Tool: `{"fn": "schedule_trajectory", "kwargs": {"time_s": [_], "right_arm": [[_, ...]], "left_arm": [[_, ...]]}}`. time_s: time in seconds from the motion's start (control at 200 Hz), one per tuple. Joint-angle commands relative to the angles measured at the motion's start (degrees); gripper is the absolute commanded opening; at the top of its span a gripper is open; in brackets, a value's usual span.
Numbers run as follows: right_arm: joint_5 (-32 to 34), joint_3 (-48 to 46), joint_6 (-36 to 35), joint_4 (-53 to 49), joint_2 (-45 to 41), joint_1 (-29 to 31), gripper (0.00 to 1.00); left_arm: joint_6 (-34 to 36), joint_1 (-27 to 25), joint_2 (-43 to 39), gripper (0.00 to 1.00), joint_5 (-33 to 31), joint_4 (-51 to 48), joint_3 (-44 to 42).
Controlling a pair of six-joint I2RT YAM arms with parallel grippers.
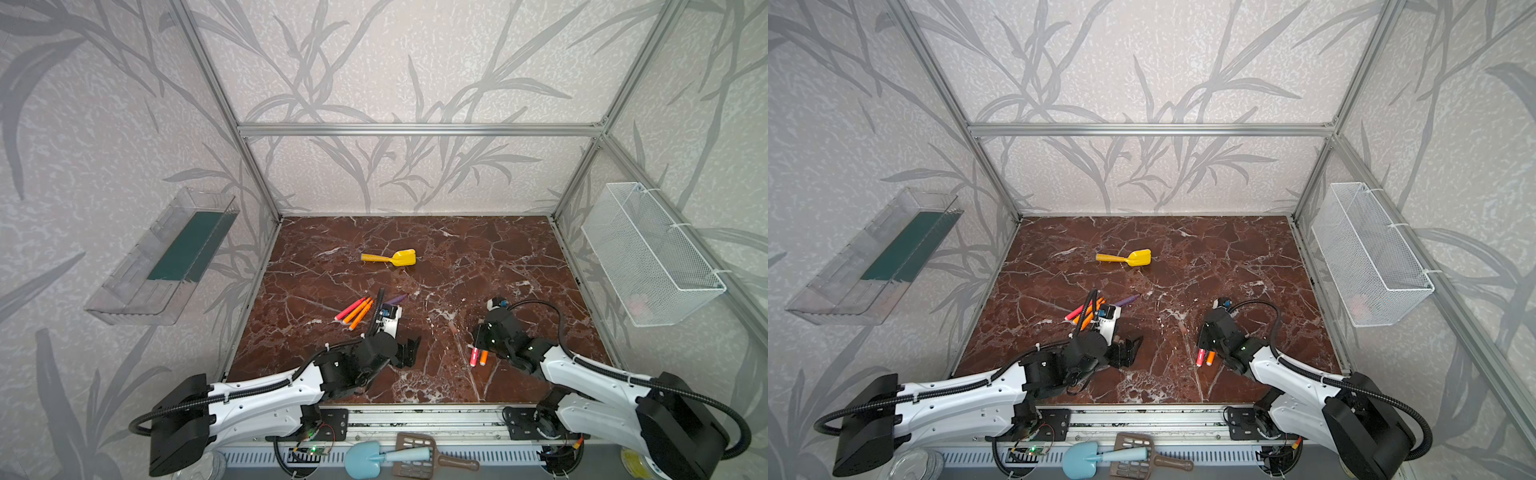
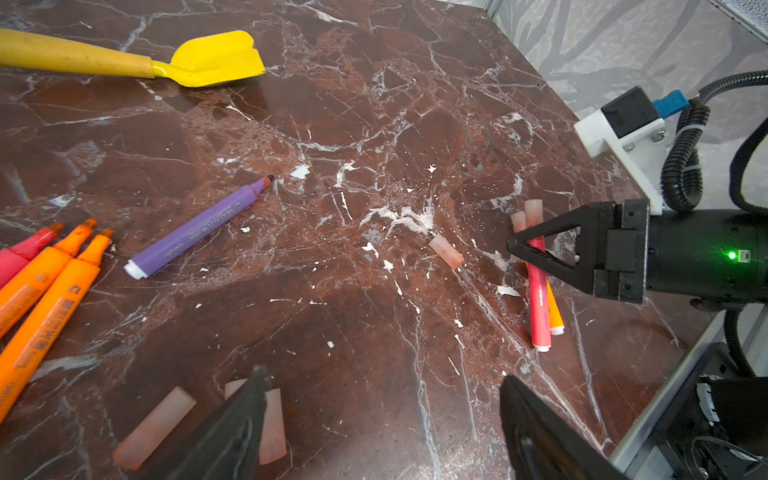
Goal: Insert the pens into the pen caps
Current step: 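Lower the capped pink highlighter beside the capped orange highlighter with the right gripper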
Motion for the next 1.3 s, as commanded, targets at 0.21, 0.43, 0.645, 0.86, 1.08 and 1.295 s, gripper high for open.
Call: {"fn": "schedule_trajectory", "kwargs": {"time_s": [0.21,0.43,0.645,0.86,1.08,1.295], "right_arm": [[3.1,5.22,-2.29,-0.71,11.75,-1.62,0.19],[2.5,9.53,-2.69,-4.12,19.38,-2.56,0.19],[3.28,9.2,-1.47,-3.69,20.06,-2.63,0.22],[6.26,7.41,-1.21,-6.59,12.95,-2.59,0.39],[6.27,7.1,-2.23,-8.28,7.85,-2.59,0.41],[2.9,8.39,-5.43,-9.74,0.37,-2.6,0.47]], "left_arm": [[-1.17,0.89,-1.65,0.89,-1.61,-2.14,-0.56],[-1.26,1.13,-2.15,0.89,-1.54,-2.29,-0.88],[-1.16,1.59,-2.28,0.89,-1.32,-2.68,-0.74],[-1.15,1.92,-2.38,0.89,-1.23,-2.56,-0.82],[-0.99,2.39,-2.22,0.89,-0.35,-2.4,-0.56],[-1.54,2.89,-2.46,0.89,-1.29,-4.02,-0.91]]}}
